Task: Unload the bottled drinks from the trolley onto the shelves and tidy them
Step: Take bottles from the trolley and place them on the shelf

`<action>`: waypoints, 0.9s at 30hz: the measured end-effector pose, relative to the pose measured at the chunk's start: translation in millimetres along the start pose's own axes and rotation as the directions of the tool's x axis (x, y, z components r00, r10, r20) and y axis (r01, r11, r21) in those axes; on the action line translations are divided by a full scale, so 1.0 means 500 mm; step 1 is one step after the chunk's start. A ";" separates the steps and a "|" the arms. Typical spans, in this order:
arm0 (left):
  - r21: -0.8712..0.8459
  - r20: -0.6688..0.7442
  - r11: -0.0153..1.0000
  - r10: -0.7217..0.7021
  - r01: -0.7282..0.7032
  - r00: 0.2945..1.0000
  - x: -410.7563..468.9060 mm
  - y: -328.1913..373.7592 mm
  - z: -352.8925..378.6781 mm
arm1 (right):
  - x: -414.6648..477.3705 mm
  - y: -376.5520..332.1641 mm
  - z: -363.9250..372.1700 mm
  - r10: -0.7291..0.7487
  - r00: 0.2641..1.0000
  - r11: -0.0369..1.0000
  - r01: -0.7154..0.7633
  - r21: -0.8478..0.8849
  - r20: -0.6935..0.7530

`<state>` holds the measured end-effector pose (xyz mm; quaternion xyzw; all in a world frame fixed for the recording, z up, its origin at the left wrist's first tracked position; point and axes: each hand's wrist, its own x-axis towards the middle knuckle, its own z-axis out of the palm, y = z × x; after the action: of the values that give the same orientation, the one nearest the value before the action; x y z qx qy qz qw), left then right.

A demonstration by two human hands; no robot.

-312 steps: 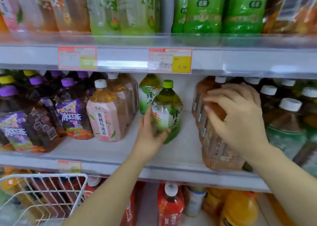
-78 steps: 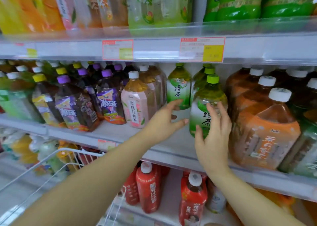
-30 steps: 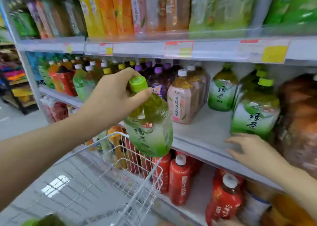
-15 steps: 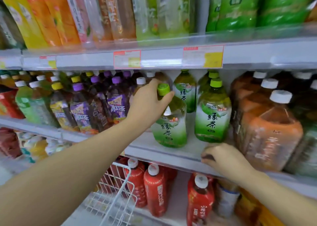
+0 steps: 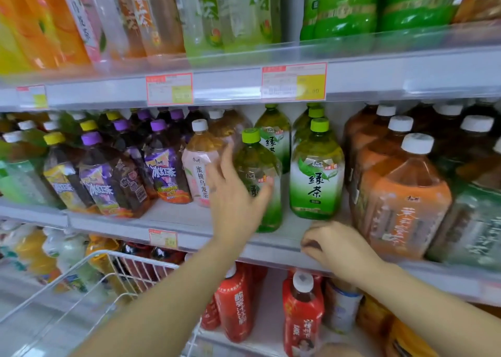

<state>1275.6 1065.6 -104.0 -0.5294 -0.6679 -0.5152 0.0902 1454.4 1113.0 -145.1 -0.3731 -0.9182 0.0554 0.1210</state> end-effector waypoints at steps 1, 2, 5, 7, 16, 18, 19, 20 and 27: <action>-0.001 0.007 1.000 -0.002 0.002 1.000 -0.036 -0.008 0.019 | -0.002 0.001 0.000 -0.002 1.000 1.000 0.002 0.002 -0.007; 0.001 0.014 1.000 -0.004 0.004 1.000 -0.062 -0.016 0.038 | -0.003 0.001 0.000 -0.005 1.000 1.000 0.005 0.004 -0.011; -0.015 0.002 1.000 0.007 -0.007 1.000 -0.073 -0.041 0.078 | -0.003 0.002 0.000 -0.021 1.000 1.000 0.021 -0.002 -0.021; -0.032 0.009 0.999 0.027 -0.027 1.000 -0.050 -0.050 0.092 | -0.003 0.002 -0.001 -0.026 1.000 1.000 0.026 -0.008 -0.015; 0.209 0.165 0.975 -0.116 0.080 0.980 0.082 -0.073 0.172 | 0.002 0.002 -0.003 -0.011 1.000 1.000 0.011 0.018 0.003; 0.222 0.212 0.972 -0.126 0.078 0.969 0.099 -0.073 0.179 | 0.006 0.002 -0.002 0.002 1.000 1.000 -0.002 0.023 0.010; 0.219 0.243 0.974 -0.114 0.060 0.963 0.104 -0.074 0.179 | 0.007 0.003 -0.001 0.008 1.000 1.000 -0.009 0.022 0.011; 0.211 0.278 0.977 -0.100 0.041 0.955 0.109 -0.076 0.177 | 0.008 0.003 0.000 0.011 1.000 1.000 -0.011 0.022 0.009; 0.180 0.603 0.984 -0.097 -0.016 0.792 0.120 -0.092 0.062 | 0.017 -0.014 -0.014 0.059 0.996 0.998 -0.058 -0.015 0.060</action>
<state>1226.5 1131.0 -105.2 -0.6423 -0.7153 -0.2586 -0.0946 1445.7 1113.9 -135.4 -0.3989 -0.9104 0.0642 0.0889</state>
